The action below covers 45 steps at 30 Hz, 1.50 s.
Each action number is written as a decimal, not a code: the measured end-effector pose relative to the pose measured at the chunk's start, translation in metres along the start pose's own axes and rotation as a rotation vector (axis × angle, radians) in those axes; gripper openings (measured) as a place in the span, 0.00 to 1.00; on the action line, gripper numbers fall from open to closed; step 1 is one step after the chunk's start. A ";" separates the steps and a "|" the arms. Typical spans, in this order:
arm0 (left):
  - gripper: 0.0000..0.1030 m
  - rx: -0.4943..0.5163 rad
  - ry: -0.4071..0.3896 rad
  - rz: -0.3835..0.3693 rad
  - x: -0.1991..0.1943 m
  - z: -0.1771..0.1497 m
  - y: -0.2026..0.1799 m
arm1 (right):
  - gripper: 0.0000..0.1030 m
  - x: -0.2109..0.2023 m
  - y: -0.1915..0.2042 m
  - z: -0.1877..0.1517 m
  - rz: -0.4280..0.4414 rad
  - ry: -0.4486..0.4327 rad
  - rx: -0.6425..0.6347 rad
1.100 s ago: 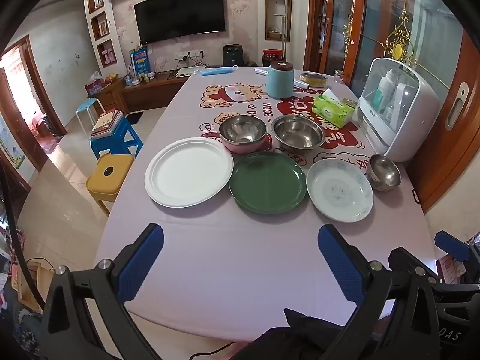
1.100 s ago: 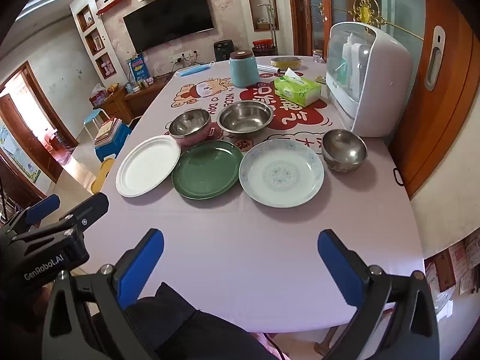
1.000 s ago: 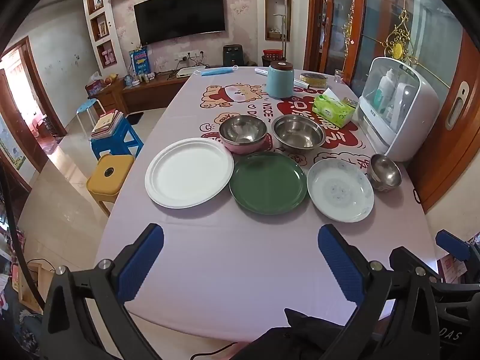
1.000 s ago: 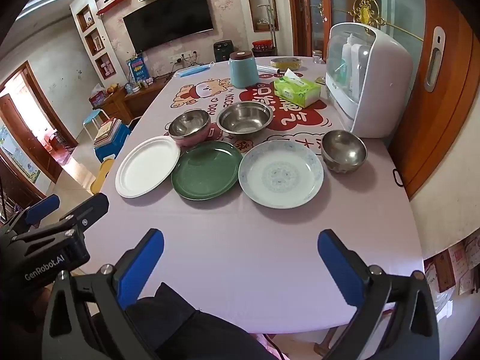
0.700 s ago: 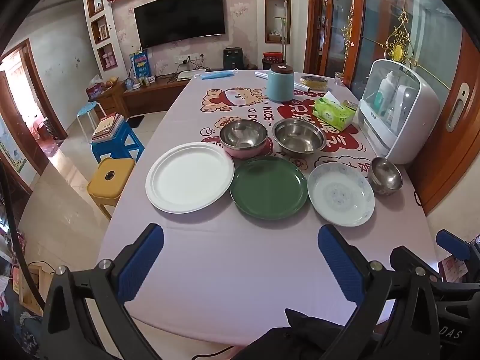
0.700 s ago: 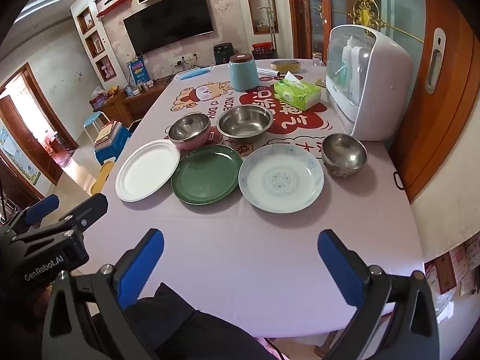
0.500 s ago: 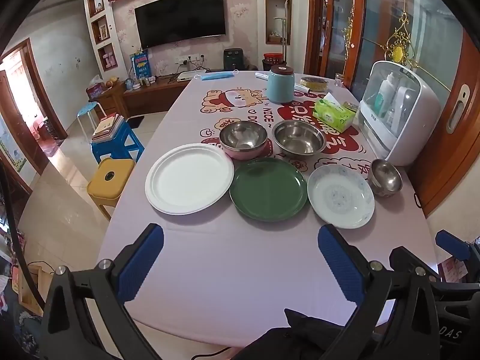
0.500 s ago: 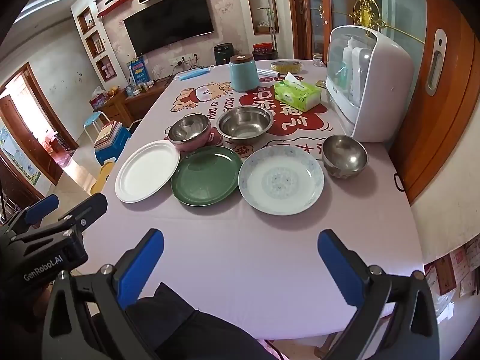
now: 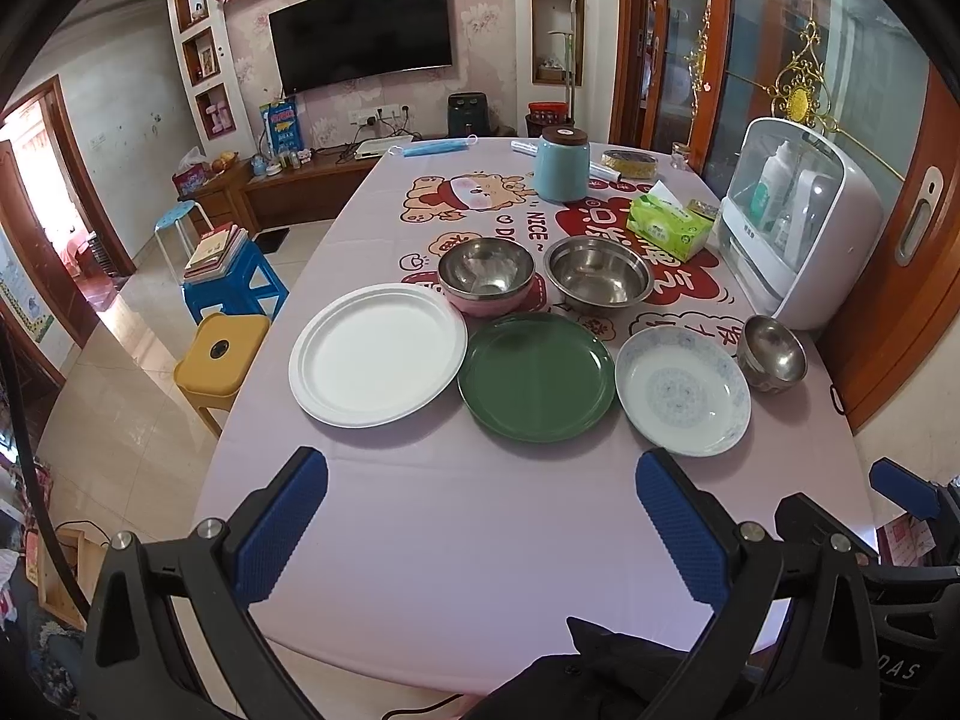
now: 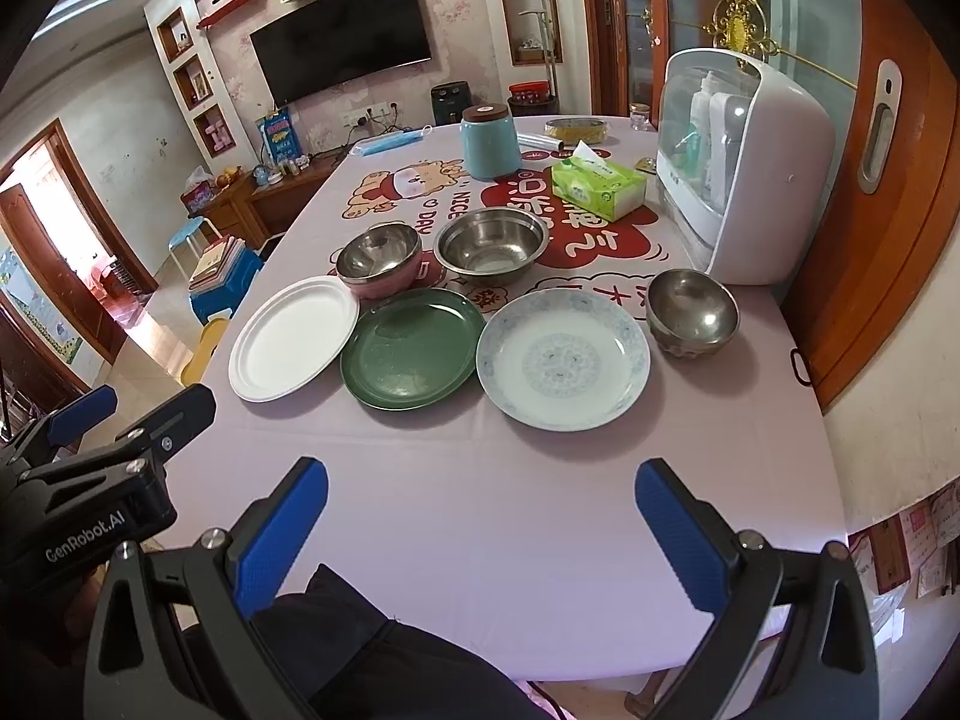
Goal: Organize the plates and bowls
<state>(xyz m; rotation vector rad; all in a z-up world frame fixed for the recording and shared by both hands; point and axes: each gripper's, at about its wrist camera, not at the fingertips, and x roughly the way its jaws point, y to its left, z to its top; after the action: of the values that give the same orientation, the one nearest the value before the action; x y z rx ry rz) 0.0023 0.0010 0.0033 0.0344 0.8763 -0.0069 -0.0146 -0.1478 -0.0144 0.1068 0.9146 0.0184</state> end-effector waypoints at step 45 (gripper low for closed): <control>0.99 -0.042 0.061 -0.001 0.003 -0.015 -0.008 | 1.00 0.000 -0.007 -0.005 -0.011 0.022 -0.034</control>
<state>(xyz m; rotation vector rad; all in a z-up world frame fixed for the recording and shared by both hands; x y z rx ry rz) -0.0077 -0.0066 -0.0089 -0.0056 0.9372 0.0116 -0.0188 -0.1539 -0.0180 0.0704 0.9368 0.0252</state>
